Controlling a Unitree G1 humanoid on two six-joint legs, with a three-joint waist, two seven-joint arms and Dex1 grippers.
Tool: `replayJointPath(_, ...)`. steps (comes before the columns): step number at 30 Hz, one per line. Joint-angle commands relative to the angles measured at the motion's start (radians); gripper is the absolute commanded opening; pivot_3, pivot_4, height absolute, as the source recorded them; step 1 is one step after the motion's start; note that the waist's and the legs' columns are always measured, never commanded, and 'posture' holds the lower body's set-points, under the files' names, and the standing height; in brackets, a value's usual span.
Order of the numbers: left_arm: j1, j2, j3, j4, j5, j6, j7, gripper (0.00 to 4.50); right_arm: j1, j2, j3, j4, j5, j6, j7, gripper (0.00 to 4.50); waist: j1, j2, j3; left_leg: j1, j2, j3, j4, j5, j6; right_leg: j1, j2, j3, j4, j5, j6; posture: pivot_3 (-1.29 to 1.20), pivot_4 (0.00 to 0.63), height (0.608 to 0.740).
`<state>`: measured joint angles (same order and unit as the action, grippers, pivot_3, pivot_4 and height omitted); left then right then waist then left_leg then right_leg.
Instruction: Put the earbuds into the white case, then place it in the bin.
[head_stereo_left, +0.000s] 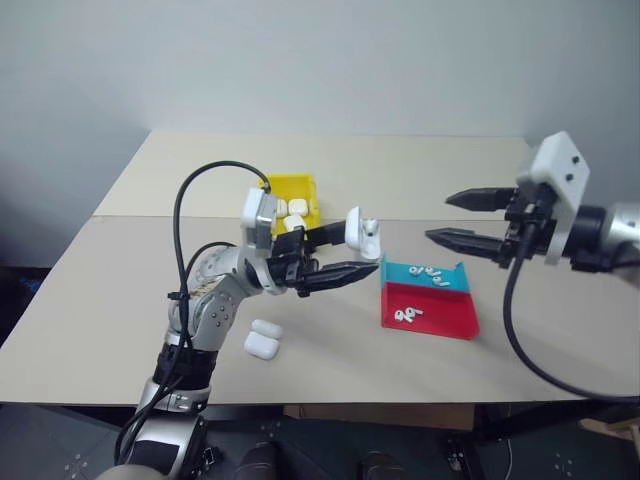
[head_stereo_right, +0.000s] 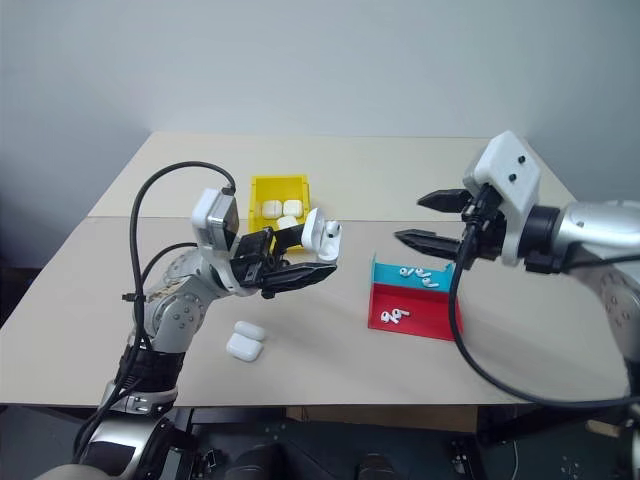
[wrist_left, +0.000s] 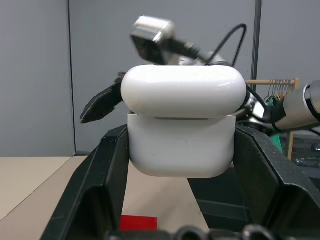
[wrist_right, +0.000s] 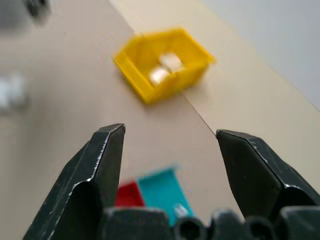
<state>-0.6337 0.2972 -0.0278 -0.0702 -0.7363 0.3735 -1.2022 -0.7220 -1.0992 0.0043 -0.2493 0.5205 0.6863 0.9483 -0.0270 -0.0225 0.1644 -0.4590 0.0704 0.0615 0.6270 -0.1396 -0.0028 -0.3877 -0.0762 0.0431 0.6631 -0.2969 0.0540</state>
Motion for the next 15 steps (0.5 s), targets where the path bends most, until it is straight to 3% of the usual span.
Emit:
replayJointPath(1,0.004,0.012,0.016,-0.036,-0.006,-0.016,-0.009,2.77,-0.161,0.027,0.232,0.198,-0.241,-0.201,0.183,3.47,-0.009,0.000,0.000,0.000,0.000,0.000,0.000,0.000,0.000,0.000,0.000,0.000,0.000,0.000,0.000,0.00,0.150,0.740)
replayJointPath(5,0.011,0.018,0.029,-0.040,-0.007,-0.021,-0.003,2.77,-0.337,0.123,0.404,0.460,-0.434,-0.415,0.351,3.47,-0.009,0.000,0.001,-0.001,0.000,0.000,-0.001,0.000,0.000,-0.001,0.000,0.000,0.000,-0.001,0.000,0.00,0.150,0.740)
replayJointPath(10,0.037,0.008,0.025,-0.056,0.004,-0.039,0.011,2.77,-0.490,0.233,0.533,0.794,-0.641,-0.722,0.453,3.47,0.005,0.001,0.003,-0.002,-0.001,0.000,-0.001,0.000,0.000,-0.001,-0.001,-0.001,0.000,-0.001,0.000,0.00,0.150,0.740)
replayJointPath(13,0.052,0.003,0.027,-0.069,0.004,-0.047,0.027,2.77,-0.556,0.294,0.580,0.978,-0.726,-0.891,0.491,2.90,0.011,0.001,0.003,-0.002,-0.001,0.000,0.000,0.000,0.000,-0.001,-0.001,-0.001,0.000,-0.001,0.000,0.00,0.150,0.740)
replayJointPath(15,0.061,0.003,0.028,-0.077,0.005,-0.051,0.033,2.77,-0.594,0.330,0.606,1.095,-0.783,-1.006,0.497,2.26,0.013,0.001,0.003,-0.002,-0.001,0.000,0.000,0.000,-0.001,-0.001,-0.001,-0.002,0.001,-0.001,0.000,0.00,0.150,0.740)
